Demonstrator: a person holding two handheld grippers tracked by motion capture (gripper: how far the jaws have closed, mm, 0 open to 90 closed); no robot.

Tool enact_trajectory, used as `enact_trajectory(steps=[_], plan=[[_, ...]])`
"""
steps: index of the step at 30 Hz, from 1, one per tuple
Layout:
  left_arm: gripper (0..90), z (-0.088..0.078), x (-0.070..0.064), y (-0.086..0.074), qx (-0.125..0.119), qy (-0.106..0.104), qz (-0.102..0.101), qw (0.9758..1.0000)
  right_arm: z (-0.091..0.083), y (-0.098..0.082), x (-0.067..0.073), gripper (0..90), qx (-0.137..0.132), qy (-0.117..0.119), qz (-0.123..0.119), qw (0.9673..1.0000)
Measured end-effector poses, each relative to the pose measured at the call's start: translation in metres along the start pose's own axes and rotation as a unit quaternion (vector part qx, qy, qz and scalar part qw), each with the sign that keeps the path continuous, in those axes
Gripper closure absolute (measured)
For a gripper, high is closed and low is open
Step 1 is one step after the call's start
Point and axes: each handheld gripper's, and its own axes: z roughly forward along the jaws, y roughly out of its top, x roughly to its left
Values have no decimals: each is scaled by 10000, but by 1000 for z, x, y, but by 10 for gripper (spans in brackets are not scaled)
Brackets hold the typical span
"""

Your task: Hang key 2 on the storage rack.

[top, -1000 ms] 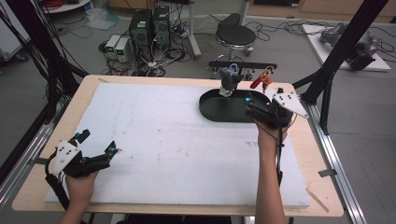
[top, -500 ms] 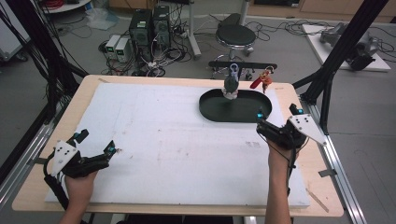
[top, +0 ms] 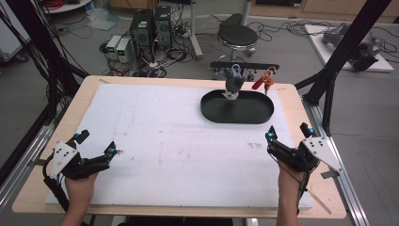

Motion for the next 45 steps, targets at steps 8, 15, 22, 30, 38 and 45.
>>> enact_trajectory(steps=[8,15,22,30,38,45], plan=[[18,-1,0,0,-15,-14,-22,10000,-10,-18,3,7,-16,179,198,9996],[18,-1,-2,1,-50,-28,-4,10000,-13,-39,5,7,-13,291,245,9993],[18,-2,-2,1,-45,-26,-53,10000,-13,-43,6,7,-77,375,129,9992],[18,-3,-3,1,-39,-48,-47,10000,-15,-45,6,7,-19,368,127,9992],[18,-2,-3,1,-56,-38,-60,10000,-17,-45,4,7,25,348,158,9993],[18,-3,-3,2,-40,-30,-63,10000,-17,-45,5,7,-4,377,131,9992]])
